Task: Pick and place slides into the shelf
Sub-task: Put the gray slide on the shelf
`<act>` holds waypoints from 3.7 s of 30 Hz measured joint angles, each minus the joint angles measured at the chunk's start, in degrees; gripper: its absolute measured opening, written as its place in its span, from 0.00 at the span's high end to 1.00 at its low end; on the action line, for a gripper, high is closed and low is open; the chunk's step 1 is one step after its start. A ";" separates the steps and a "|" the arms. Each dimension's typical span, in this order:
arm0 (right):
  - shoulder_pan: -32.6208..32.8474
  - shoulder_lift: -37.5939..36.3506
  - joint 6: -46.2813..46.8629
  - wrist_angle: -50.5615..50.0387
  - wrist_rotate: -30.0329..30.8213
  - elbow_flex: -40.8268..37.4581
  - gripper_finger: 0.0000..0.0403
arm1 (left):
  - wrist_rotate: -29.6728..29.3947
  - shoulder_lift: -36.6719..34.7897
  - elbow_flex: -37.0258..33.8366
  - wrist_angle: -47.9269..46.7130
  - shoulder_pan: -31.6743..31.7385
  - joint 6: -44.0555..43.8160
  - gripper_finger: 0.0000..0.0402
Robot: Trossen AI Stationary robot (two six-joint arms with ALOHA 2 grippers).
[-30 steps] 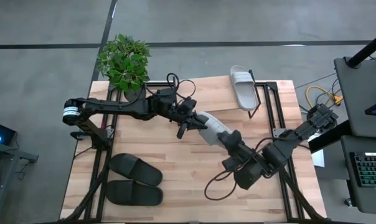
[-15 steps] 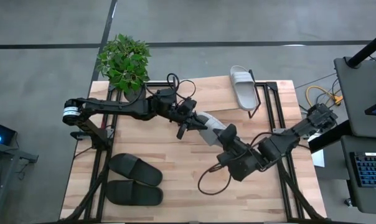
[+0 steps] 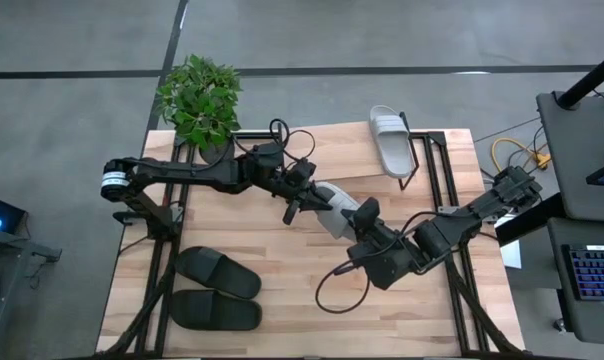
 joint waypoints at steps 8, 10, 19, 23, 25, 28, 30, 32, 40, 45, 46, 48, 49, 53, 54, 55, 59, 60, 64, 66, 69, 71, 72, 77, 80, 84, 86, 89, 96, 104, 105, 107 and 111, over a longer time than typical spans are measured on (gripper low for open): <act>0.00 0.00 0.67 0.02 -0.01 0.00 0.98 | 0.00 0.00 0.09 0.23 0.00 0.03 1.00; 0.00 0.00 0.78 0.02 -0.01 0.00 0.98 | 0.00 0.00 0.07 0.31 0.00 0.69 1.00; -0.01 -0.18 1.18 -0.07 -0.17 -0.02 0.98 | 0.06 0.00 0.09 0.76 -0.13 6.49 0.71; -0.02 -0.22 1.44 -0.11 -0.09 -0.04 0.98 | 0.26 0.00 0.26 1.30 -0.13 7.31 0.57; -0.02 -0.26 2.60 -0.13 -0.04 -0.04 0.98 | 0.24 0.00 0.22 1.75 -0.13 7.34 0.52; -0.02 -0.28 4.34 -0.58 -0.06 -0.04 0.98 | 0.31 -1.01 0.51 1.18 0.29 5.83 0.47; -0.02 -0.37 5.34 -0.74 0.07 0.01 0.98 | -0.02 -2.73 0.55 1.01 0.55 6.83 0.47; -0.01 -0.55 6.29 -2.07 -1.38 -0.07 0.98 | -0.14 -4.68 0.78 2.96 0.80 8.18 0.47; -0.02 -0.81 8.30 -2.47 -0.62 -0.13 0.98 | -0.15 -12.13 0.00 1.35 1.05 8.15 0.47; -0.35 -1.86 13.92 -2.84 -0.60 -0.13 0.98 | -0.09 -17.08 -0.02 -0.86 1.03 9.60 0.47; -0.56 -2.35 15.44 -3.05 -0.50 -0.13 0.98 | -0.11 -17.83 -0.27 -1.62 1.01 10.48 0.47; -1.02 -3.27 19.23 -3.14 -0.36 -0.13 0.98 | -0.11 -19.11 -1.10 -3.06 0.98 11.02 0.47; -1.30 -3.94 21.31 -3.34 -0.38 -0.24 0.98 | -0.14 -19.72 -1.22 -3.13 0.96 11.04 0.47; -3.34 -7.02 29.63 -3.51 -0.20 -1.12 0.98 | -0.09 -21.51 -2.38 -2.66 0.94 11.10 0.47; -4.03 -7.68 31.20 -3.58 0.00 -1.36 0.98 | -0.09 -21.55 -2.86 -2.62 0.92 11.09 0.47; -4.71 -8.39 32.61 -3.46 0.73 -1.63 0.98 | -0.12 -21.58 -3.43 -2.71 0.92 11.03 0.47; -7.39 -10.84 37.24 -3.35 5.47 -3.17 0.98 | -0.42 -21.67 -5.44 -3.03 0.92 10.91 0.47; -8.13 -11.44 38.63 -3.38 6.52 -3.50 0.98 | -0.62 -21.74 -5.74 -2.96 0.92 10.93 0.47; -11.06 -13.19 44.77 -3.38 8.80 -4.57 0.98 | -1.65 -21.63 -6.92 -2.60 0.92 10.66 0.47; -12.52 -13.60 46.83 -3.28 8.96 -4.79 0.98 | -2.17 -21.62 -7.49 -2.58 0.91 10.67 0.47; -14.33 -13.73 49.00 -3.26 8.98 -4.92 0.98 | -3.66 -21.85 -7.76 -2.57 0.74 10.95 0.47; -15.31 -13.47 49.17 -3.25 8.99 -5.04 0.98 | -3.80 -22.12 -7.78 -2.14 0.71 11.01 0.47; -15.78 -13.33 49.61 -3.30 8.95 -5.15 0.98 | -3.85 -22.41 -7.78 -2.20 0.68 11.06 0.47; -18.46 -13.33 51.39 -3.10 7.82 -6.92 0.98 | -4.63 -24.52 -7.82 -2.08 -0.95 17.14 0.47; -19.71 -14.09 53.40 -3.03 7.30 -9.51 0.98 | -6.18 -26.00 -8.21 -1.65 -3.12 20.16 0.47; -20.28 -17.01 53.30 2.47 7.32 -14.47 0.98 | -8.41 -27.57 -8.99 -1.11 -5.88 22.51 0.47; -20.26 -18.95 50.73 8.52 6.73 -18.08 0.98 | -9.90 -28.20 -9.57 -1.29 -6.86 22.78 0.47; -20.43 -22.69 41.62 23.01 3.37 -24.36 0.98 | -10.86 -28.54 -10.13 -1.68 -7.69 22.84 0.47; -23.90 -27.54 22.01 50.64 -0.42 -33.36 0.98 | -12.23 -28.73 -11.93 -1.21 -7.84 22.67 0.47; -33.65 -27.37 24.82 51.30 -9.26 -33.87 0.98 | -15.28 -28.41 -13.46 -1.01 -7.89 22.61 0.47; -34.93 -27.04 24.89 51.31 -10.18 -33.88 0.98 | -15.34 -28.33 -13.46 -1.09 -7.89 22.60 0.47; -37.28 -26.31 25.32 51.31 -11.88 -33.89 0.98 | -15.37 -28.30 -13.66 -1.24 -7.89 22.58 0.47; -41.31 -24.52 25.75 51.75 -15.30 -33.94 0.98 | -15.39 -28.33 -13.99 -1.24 -7.89 22.53 0.47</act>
